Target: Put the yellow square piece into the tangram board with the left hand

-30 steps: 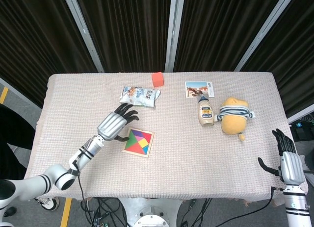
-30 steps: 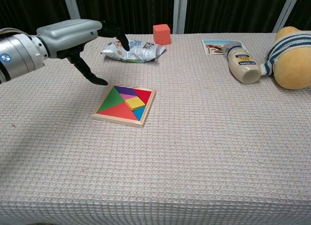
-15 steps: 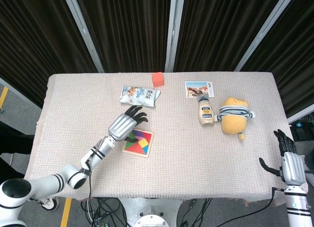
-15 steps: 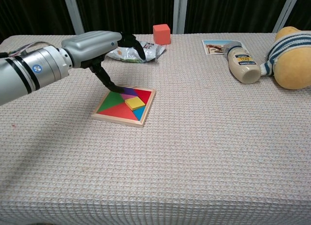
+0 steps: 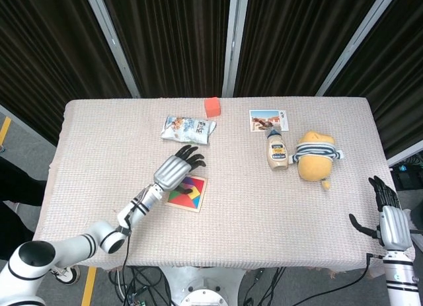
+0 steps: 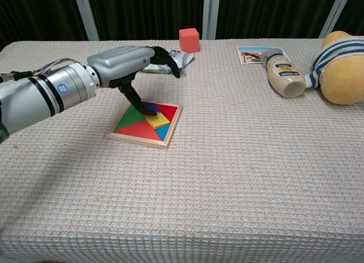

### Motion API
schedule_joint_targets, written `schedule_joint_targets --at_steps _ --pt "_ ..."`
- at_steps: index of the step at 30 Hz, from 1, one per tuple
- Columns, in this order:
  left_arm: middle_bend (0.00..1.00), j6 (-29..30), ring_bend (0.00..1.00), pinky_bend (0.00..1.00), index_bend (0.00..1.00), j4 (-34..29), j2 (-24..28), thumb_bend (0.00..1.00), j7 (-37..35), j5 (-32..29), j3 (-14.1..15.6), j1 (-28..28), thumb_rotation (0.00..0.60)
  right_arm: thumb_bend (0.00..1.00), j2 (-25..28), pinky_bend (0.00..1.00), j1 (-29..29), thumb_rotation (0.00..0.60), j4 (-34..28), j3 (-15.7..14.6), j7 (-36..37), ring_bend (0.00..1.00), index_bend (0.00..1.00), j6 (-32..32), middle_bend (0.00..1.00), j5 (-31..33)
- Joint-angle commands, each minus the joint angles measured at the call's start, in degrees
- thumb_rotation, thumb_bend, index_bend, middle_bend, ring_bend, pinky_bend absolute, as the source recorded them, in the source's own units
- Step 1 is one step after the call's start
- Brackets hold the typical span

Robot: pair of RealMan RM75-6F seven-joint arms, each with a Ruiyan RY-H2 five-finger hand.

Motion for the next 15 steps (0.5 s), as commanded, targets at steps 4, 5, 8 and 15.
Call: schedule_joint_targets --at_steps 4,5,8,15 --pt "0.18 -0.44 0.0 0.04 0.26 1.33 -0.58 0.04 -0.55 -0.14 0.74 0.59 0.6 0.18 -0.27 0.0 0.04 0.6 0.73 -0.08 0.65 0.0 0.0 -0.54 0.0 0.23" --pt "0.18 -0.45 0.0 0.04 0.26 1.56 -0.68 0.04 -0.53 -0.01 0.87 0.59 0.6 0.18 -0.32 0.0 0.05 0.6 0.8 -0.08 0.71 0.0 0.0 -0.58 0.0 0.23" --pt "0.18 -0.34 0.0 0.04 0.26 1.93 -0.89 0.04 -0.66 0.44 1.04 0.43 0.6 0.18 -0.39 0.0 0.03 0.6 0.91 -0.07 0.74 0.0 0.0 -0.46 0.0 0.15" --pt "0.18 1.06 0.0 0.04 0.26 0.16 -0.22 0.04 -0.93 1.23 1.09 0.7 0.6 0.18 -0.38 0.0 -0.1 0.6 0.98 -0.06 0.84 0.0 0.0 -0.34 0.0 0.19"
